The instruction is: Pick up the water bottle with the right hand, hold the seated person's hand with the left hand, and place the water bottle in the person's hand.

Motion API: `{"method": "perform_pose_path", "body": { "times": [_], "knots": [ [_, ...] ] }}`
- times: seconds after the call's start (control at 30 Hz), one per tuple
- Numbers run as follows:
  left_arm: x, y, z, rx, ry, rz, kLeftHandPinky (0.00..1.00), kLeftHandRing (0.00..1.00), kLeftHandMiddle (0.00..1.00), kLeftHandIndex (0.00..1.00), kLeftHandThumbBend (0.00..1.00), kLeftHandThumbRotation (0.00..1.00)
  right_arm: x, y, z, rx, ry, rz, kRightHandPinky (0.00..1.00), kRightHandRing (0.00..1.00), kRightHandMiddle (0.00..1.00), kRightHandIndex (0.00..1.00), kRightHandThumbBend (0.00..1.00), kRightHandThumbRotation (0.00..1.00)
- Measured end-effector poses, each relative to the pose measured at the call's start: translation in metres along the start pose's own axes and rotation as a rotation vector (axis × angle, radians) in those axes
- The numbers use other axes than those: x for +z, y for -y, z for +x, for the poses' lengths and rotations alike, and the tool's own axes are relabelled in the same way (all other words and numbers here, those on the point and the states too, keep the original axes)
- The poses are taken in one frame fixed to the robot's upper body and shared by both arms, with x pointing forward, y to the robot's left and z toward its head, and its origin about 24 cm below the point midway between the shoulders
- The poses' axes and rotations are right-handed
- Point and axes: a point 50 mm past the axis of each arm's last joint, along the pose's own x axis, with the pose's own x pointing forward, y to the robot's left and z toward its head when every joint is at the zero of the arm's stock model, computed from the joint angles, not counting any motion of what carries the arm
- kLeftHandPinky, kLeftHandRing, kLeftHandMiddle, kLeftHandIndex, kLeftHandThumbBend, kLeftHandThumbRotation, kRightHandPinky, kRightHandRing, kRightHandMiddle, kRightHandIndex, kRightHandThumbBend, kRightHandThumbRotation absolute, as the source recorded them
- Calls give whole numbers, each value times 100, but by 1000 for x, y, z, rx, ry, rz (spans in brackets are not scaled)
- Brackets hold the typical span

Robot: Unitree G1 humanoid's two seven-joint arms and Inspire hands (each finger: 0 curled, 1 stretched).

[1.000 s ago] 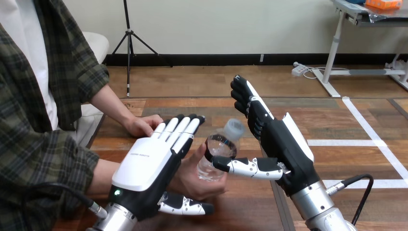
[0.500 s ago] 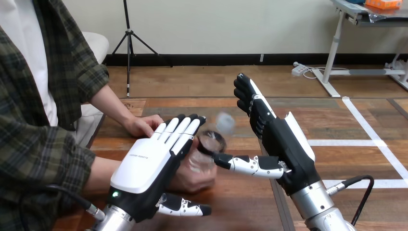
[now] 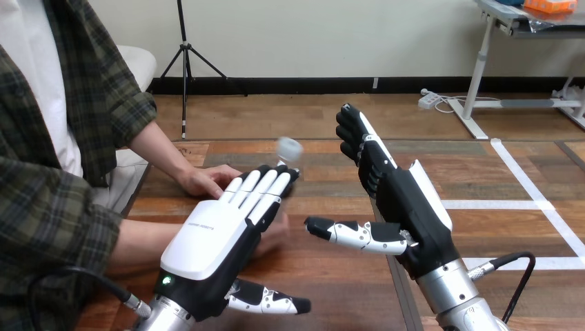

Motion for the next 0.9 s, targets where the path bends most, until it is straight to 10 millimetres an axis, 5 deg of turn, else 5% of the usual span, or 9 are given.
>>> {"method": "perform_pose_path", "body": {
  "times": [0.33, 0.5, 0.9],
  "knots": [
    [3, 0, -1, 32, 54, -116, 100, 100, 100, 100, 99, 43, 1, -1, 1, -48, 14, 24, 100, 100, 100, 100, 65, 17],
    [6, -1, -2, 69, 86, -204, 100, 100, 100, 100, 93, 53, 2, -1, 1, -84, 33, 47, 100, 100, 100, 100, 61, 23],
    [19, 5, 1, 206, 136, -489, 100, 100, 100, 100, 64, 77, 4, -2, 2, -182, 72, 73, 99, 100, 100, 97, 45, 44]
  ]
}}
